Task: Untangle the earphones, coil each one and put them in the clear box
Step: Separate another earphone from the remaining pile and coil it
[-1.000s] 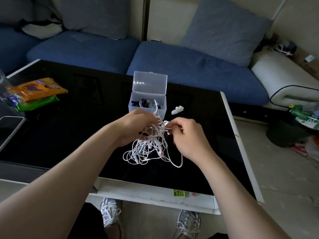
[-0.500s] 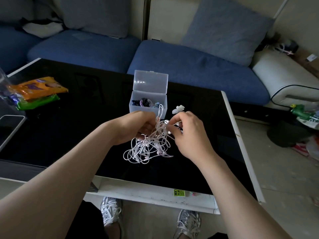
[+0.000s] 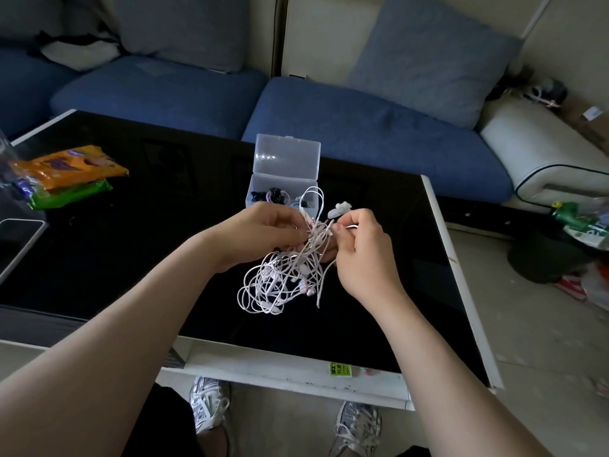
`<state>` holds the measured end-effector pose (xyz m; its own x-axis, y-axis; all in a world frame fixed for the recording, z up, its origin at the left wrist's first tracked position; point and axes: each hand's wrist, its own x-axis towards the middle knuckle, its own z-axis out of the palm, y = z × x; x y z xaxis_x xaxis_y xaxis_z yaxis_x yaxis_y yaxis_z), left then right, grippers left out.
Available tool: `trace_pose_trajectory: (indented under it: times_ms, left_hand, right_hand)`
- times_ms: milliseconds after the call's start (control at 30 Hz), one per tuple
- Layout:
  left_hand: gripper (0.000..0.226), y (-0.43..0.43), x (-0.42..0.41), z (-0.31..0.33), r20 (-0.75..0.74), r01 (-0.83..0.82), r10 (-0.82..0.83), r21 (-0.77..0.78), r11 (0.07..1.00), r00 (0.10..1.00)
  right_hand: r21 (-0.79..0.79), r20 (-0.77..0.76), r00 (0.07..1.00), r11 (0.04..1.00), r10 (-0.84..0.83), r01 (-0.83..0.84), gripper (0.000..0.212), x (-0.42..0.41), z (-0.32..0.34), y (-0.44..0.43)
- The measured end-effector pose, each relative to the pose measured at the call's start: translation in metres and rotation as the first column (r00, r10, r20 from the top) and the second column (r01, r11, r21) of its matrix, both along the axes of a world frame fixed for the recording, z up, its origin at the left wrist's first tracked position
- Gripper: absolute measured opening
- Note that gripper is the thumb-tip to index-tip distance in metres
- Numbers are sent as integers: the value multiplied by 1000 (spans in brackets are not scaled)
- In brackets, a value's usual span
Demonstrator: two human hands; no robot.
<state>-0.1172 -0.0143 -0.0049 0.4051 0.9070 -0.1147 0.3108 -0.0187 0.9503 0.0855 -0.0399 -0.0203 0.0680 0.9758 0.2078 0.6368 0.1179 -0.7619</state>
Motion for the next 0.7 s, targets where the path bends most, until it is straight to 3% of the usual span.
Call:
trace_pose_trajectory:
  times_ms: [233, 400, 467, 567, 700]
  left_hand:
    - [9, -1, 6, 3, -19, -45, 45, 7, 999, 999]
    - [16, -3, 7, 8, 31, 22, -18, -109, 994, 999]
    - [32, -3, 7, 9, 42, 44, -38, -161, 986, 998]
    - [29, -3, 9, 8, 29, 13, -8, -203, 979, 1000]
    - [33, -5, 2, 5, 40, 28, -22, -167, 986, 999]
  right_hand:
    - [-98, -274, 944, 982, -183, 162, 6, -2, 2, 7]
    - [-135, -449, 869, 977, -208, 163, 12, -3, 6, 6]
    - [-125, -546, 817, 982, -185, 140, 11, -4, 7, 6]
    - [-97, -655, 751, 995, -85, 28, 13, -4, 11, 3]
    - [-108, -683, 730, 988, 7, -111, 11, -1, 16, -5]
